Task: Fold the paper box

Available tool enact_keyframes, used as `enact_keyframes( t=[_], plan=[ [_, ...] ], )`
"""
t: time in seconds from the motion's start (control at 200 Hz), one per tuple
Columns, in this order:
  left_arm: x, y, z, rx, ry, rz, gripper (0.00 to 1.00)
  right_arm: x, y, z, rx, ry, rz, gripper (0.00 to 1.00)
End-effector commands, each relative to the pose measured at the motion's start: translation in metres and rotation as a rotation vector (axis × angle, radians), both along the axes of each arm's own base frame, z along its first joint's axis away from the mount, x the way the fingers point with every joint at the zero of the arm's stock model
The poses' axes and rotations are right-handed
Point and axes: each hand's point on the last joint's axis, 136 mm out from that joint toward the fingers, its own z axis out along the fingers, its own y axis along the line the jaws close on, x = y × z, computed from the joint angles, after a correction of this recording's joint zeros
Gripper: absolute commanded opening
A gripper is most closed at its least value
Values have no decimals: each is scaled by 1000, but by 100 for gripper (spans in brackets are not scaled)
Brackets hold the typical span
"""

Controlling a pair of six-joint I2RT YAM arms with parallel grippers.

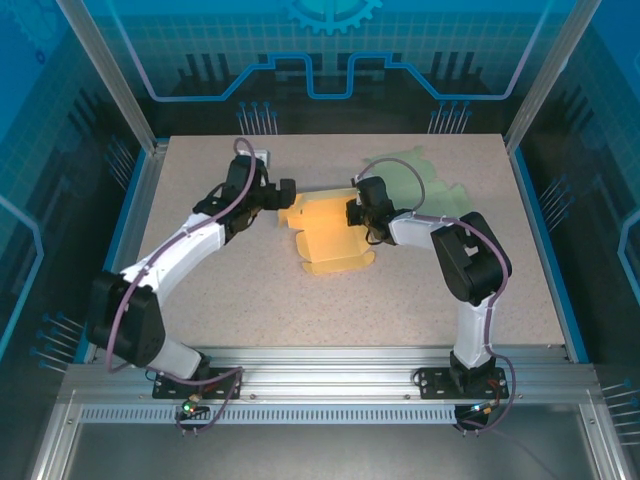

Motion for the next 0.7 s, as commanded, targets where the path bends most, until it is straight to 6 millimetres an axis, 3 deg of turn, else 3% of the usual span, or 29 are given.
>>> enact_keyframes(
  t=[0.0,0.33,0.695],
  plan=[
    [-5,-3,-34,-19,115,26,99,-2,9,16,47,-23,9,9],
    [25,-4,-77,66,171,60,99,-3,12,15,70,-15,14,10],
    [59,-42,-76,-171,116,45,99,-4,22,9,119,24,26,11]
  ],
)
